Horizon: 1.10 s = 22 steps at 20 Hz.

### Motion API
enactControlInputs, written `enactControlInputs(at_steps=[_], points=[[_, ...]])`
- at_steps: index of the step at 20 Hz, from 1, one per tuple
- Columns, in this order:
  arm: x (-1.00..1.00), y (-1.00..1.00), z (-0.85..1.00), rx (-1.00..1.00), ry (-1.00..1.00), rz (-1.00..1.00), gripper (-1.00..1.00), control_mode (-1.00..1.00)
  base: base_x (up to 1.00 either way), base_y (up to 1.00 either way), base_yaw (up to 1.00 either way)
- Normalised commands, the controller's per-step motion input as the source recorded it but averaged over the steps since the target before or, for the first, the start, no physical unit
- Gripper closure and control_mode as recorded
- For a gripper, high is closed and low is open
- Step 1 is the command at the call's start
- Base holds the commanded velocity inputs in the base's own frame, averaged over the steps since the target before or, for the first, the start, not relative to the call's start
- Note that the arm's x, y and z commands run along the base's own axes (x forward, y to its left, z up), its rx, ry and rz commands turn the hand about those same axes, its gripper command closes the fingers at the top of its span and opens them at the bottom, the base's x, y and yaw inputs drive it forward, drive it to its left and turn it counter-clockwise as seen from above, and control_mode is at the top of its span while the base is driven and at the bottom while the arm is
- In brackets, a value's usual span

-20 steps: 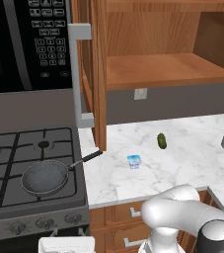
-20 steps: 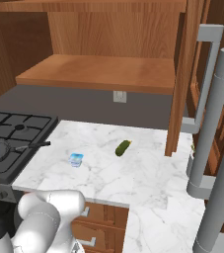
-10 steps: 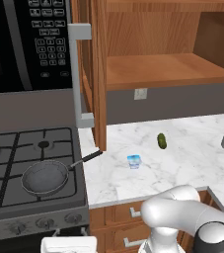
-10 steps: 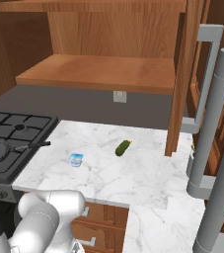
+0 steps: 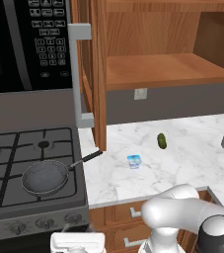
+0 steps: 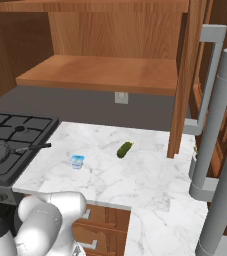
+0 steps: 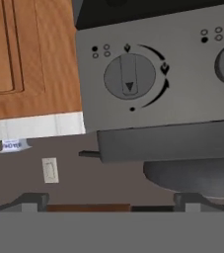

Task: Pick the pan from the cabinet and place it on the stove. Then turn on the stove burner for the pan.

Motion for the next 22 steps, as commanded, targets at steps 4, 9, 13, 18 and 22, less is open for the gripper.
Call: enactControlInputs(at_steps=[4,9,13,18,22], points=[[0.1,-0.18,0.0,-0.01,0.0,0.0,-1.0,-1.0,0.0,0.0,0.0],[0.09,-0.05,-0.12,-0.06,0.0,0.0,-1.0,-1.0,0.0,0.0,0.0],[0.17,0.01,-0.15,-0.1,0.0,0.02,-1.0,-1.0,0.0,0.0,0.0],[0.18,0.02,-0.21,-0.13,0.0,0.04,-1.0,-1.0,0.0,0.0,0.0],[0.14,0.04,-0.22,-0.12,0.0,0.03,-1.0,-1.0,0.0,0.0,0.0]])
